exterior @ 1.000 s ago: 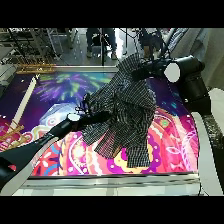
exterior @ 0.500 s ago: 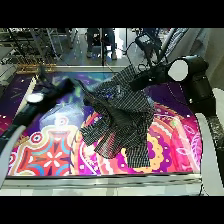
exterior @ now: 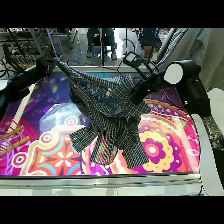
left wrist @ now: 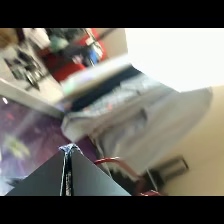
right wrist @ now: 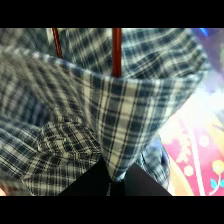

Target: Fold the clothes and pants, and hang the long-sleeved shirts on hangers.

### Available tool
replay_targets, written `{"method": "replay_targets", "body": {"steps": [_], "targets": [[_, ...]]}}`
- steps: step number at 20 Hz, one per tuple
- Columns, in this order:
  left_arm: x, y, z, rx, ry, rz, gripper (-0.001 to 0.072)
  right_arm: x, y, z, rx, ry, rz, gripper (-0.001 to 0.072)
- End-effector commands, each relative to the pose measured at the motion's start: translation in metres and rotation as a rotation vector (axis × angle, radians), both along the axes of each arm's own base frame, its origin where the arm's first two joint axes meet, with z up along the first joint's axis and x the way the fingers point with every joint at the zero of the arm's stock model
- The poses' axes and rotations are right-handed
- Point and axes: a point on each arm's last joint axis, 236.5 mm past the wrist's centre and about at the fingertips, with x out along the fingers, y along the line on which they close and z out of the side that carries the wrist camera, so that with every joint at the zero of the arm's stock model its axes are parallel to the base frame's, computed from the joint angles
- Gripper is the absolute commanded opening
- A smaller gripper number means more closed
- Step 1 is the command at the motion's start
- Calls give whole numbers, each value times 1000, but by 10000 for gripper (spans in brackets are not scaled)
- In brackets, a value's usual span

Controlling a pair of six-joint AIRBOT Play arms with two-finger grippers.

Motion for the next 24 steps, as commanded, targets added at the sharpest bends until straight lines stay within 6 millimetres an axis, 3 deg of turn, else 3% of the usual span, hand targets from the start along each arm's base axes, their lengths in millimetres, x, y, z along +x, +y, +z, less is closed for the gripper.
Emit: {"method": "replay_targets", "body": {"steps": [1, 5, 8, 13, 18, 24], "targets": [[-14, -12, -6, 46, 17, -93, 6, 4, -12, -15, -73, 1, 2, 23], [-9, 0, -20, 83, 61, -54, 6, 11, -9, -9, -59, -39, 10, 23], [-3, 11, -31, 97, 101, -7, 6, 16, 9, 4, 25, -78, 25, 22], [15, 28, -51, 50, 161, 77, 6, 4, 15, 7, 14, -80, 112, 22], [21, 32, -60, 43, 176, 92, 7, -10, 9, -5, -51, -26, 173, 22], [7, 17, -51, 105, 142, 16, 8, 0, -18, -13, -162, -34, 118, 22]]}}
